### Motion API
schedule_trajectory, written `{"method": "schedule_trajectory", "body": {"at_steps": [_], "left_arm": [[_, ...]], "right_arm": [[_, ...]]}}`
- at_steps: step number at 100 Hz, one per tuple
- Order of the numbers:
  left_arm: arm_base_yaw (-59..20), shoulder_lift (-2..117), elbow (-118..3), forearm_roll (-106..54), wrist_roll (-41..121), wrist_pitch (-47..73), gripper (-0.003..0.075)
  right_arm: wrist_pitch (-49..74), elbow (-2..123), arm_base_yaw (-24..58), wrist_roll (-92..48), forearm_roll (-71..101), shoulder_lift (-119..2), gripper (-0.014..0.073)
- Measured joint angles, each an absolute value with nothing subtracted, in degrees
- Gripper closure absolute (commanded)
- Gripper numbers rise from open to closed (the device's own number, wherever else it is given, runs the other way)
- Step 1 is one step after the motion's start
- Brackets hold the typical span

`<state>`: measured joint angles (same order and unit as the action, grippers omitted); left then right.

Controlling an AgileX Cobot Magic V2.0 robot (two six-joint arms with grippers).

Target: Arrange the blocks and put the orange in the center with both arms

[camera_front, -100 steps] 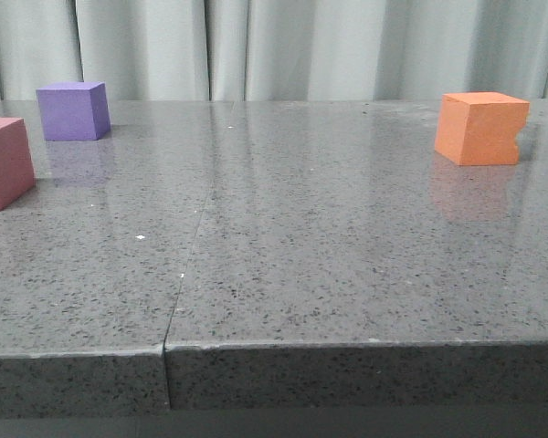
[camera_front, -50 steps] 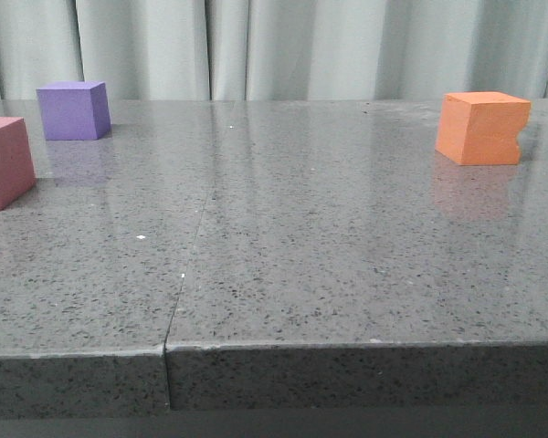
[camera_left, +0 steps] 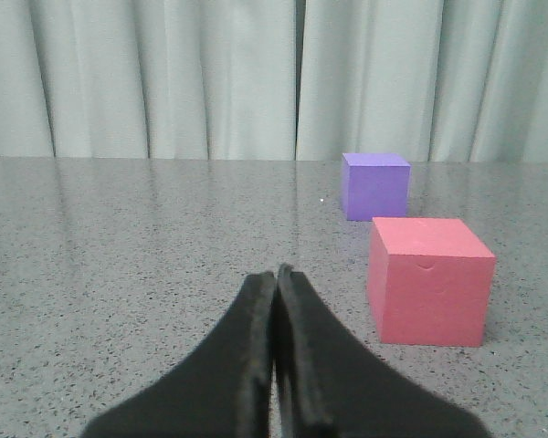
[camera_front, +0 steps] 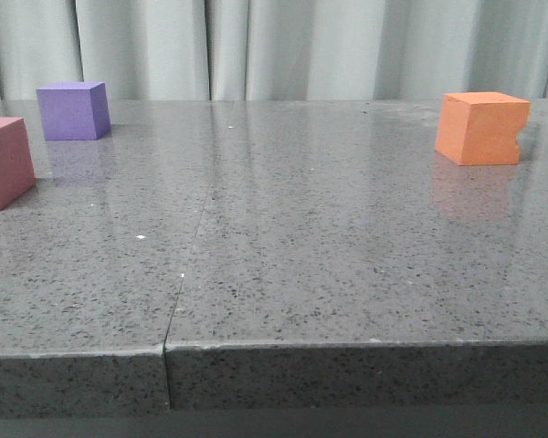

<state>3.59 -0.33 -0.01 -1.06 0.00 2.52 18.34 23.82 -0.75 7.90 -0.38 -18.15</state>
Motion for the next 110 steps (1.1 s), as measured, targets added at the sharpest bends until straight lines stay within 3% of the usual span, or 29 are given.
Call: {"method": "schedule_trajectory", "body": {"at_steps": [19,26,44,55,110], "left_arm": [[3.6,-0.3,0.0,-1.1,0.0,2.5,0.0741],[3.6,-0.3,0.0,-1.1,0.0,2.5,0.0741],[3.6,-0.3,0.0,-1.1,0.0,2.5,0.0741],[3.6,-0.3,0.0,-1.1,0.0,2.5,0.0741],[3.6,-0.3,0.0,-1.1,0.0,2.5,0.0741]], "right_arm": [[24.3,33.7,-0.8,7.8,-0.4,-29.3,0.0589],[26.3,37.4,-0.8,7.8,-0.4,-33.4,0.0482],[29.7,45.2,-0.8,7.8,0.0,-42.5,0.0067],[31.7,49.0,-0.8,7.8,0.0,-47.4,-0.0062],[57.0,76.0,2.7,6.5,3.1,-73.5,-0.0071]]}}
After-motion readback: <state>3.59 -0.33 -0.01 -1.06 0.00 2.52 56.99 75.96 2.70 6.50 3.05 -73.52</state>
